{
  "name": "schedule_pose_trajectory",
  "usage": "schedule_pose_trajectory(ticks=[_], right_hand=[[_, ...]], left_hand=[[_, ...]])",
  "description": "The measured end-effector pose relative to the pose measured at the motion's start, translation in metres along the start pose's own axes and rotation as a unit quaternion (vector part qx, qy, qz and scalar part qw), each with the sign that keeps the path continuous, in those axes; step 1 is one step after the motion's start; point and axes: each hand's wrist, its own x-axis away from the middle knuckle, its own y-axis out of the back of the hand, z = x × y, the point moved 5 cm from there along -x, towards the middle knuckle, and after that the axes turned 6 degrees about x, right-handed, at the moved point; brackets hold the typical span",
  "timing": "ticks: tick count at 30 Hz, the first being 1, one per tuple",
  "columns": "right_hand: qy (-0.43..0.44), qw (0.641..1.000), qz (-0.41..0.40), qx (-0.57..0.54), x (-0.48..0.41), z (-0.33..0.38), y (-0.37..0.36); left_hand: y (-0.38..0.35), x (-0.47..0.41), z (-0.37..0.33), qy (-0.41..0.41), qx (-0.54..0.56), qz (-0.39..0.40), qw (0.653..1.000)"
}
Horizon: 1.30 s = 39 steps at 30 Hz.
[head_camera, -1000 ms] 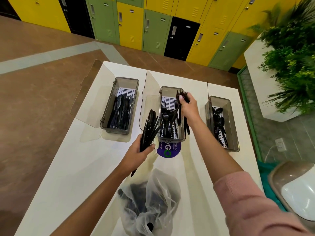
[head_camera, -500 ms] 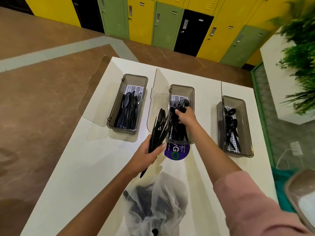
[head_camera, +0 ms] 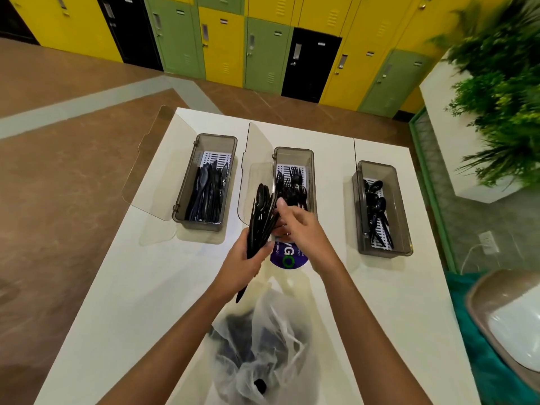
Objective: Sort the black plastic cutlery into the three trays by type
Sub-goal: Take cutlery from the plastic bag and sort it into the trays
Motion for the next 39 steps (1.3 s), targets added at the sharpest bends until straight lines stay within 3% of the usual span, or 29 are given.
schedule_pose_trajectory(ticks=[14,27,39], right_hand=[[-0.003,0.993,0.004,-0.122,0.026,-0.007,0.002],[0.01,0.99,0.002,-0.138,0.02,0.005,-0.029],[0.003,0.996,0.025,-0.09,-0.009,0.049,-0.072]], left_hand=[[-0.006,0.028,-0.011,0.004,0.053,0.028,0.998],[0.02,0.037,-0.017,-0.03,0.082,-0.012,0.996],[0.088,0.031,-0.028,-0.088,0.029,-0.07,0.993]])
